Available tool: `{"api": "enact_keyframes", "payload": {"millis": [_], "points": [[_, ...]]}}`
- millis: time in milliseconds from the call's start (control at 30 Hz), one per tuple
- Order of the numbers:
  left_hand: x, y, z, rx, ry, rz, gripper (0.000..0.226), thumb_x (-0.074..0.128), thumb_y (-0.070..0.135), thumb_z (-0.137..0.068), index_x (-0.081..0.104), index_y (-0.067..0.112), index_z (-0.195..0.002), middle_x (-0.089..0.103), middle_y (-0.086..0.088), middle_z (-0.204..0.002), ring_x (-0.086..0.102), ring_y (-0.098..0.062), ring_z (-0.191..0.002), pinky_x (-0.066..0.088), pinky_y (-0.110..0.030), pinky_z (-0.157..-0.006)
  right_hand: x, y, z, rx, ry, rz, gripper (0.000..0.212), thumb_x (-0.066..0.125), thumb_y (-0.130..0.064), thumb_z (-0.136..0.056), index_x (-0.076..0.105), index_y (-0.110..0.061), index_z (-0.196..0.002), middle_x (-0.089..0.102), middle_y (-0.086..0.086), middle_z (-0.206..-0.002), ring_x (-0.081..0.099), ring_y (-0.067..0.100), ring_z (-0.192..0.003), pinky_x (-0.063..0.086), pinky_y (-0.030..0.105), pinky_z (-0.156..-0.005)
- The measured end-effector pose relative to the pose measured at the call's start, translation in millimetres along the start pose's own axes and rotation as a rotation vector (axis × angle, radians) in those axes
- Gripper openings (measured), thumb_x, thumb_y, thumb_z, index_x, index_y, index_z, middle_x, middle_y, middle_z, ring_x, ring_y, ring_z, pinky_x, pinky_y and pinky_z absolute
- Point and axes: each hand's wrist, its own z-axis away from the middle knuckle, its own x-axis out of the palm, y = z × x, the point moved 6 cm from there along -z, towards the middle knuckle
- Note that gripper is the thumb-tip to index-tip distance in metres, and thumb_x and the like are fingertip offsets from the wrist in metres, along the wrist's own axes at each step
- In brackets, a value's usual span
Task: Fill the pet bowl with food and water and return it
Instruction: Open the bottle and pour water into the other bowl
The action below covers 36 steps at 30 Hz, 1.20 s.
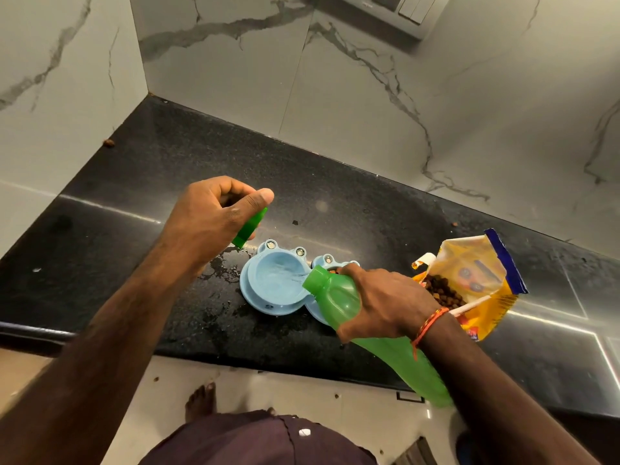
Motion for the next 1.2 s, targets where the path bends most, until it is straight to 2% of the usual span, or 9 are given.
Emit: {"api": "enact_keyframes", "payload": {"millis": [200,300,367,500,633,833,1033,1200], "points": [[-1,3,0,0.001,-0.013,-0.007,0.059,0.073,0.078,-0.066,0.073,0.028,-0.098,0.078,0.001,-0.092,0.077,-0.023,-0.088,0.064,-0.054,-0.08,1,3,2,0.009,-0.006,-0.009,0.113,0.064,-0.085,-0.054,0.026,-0.037,-0.15,0.064,0.004,-0.114,0.062,0.027,-0.097,0.048,0.034,-0.073],[0,4,0,-0.002,-0.014,-0.01,0.06,0.073,0.078,-0.066,0.073,0.028,-0.098,0.077,0.0,-0.095,0.076,-0.025,-0.09,0.064,-0.055,-0.08,0,4,3,0.022,-0.024,-0.008,0.116,0.062,-0.086,-0.053,0.025,-0.037,-0.151,0.059,0.0,-0.106,0.058,0.024,-0.091,0.048,0.033,-0.072],[0,4,0,-0.009,-0.018,-0.001,0.059,0.075,0.076,-0.066,0.073,0.028,-0.098,0.077,0.0,-0.095,0.076,-0.026,-0.092,0.064,-0.055,-0.078,-1,4,3,0.032,-0.028,0.002,0.116,0.061,-0.087,-0.052,0.024,-0.037,-0.151,0.06,0.001,-0.108,0.058,0.023,-0.091,0.049,0.033,-0.073],[0,3,0,-0.023,-0.024,0.014,0.053,0.077,0.074,-0.068,0.074,0.029,-0.096,0.078,0.003,-0.089,0.078,-0.023,-0.088,0.066,-0.047,-0.063,-2,3,4,0.046,-0.019,0.017,0.114,0.062,-0.086,-0.051,0.026,-0.038,-0.148,0.064,0.002,-0.113,0.06,0.024,-0.091,0.053,0.035,-0.074],[0,2,-2,-0.025,-0.023,-0.015,0.053,0.075,0.074,-0.068,0.073,0.03,-0.098,0.078,0.003,-0.093,0.077,-0.022,-0.09,0.067,-0.047,-0.066,-5,2,5,0.051,-0.026,0.026,0.115,0.061,-0.086,-0.05,0.027,-0.038,-0.149,0.065,0.003,-0.113,0.064,0.025,-0.095,0.057,0.037,-0.078],[-2,0,-5,-0.019,-0.028,-0.033,0.04,0.077,0.065,-0.08,0.072,0.03,-0.1,0.079,0.005,-0.091,0.077,-0.017,-0.087,0.065,-0.037,-0.065,-9,0,6,0.077,-0.017,0.042,0.114,0.061,-0.085,-0.049,0.028,-0.038,-0.148,0.063,0.002,-0.109,0.061,0.025,-0.091,0.05,0.034,-0.071],[-3,-1,-7,-0.025,-0.045,-0.034,0.044,0.075,0.067,-0.077,0.072,0.03,-0.101,0.078,0.004,-0.091,0.077,-0.017,-0.088,0.065,-0.037,-0.065,-9,-2,7,0.104,-0.041,0.028,0.117,0.061,-0.086,-0.048,0.026,-0.038,-0.149,0.064,0.002,-0.114,0.061,0.025,-0.092,0.055,0.037,-0.075],[-3,1,-9,-0.015,-0.072,-0.045,0.045,0.073,0.068,-0.077,0.071,0.03,-0.101,0.078,0.004,-0.093,0.076,-0.017,-0.088,0.062,-0.029,-0.059,-8,-2,7,0.132,-0.052,0.015,0.118,0.06,-0.086,-0.047,0.026,-0.038,-0.149,0.062,0.002,-0.112,0.055,0.022,-0.087,0.05,0.034,-0.069]]}}
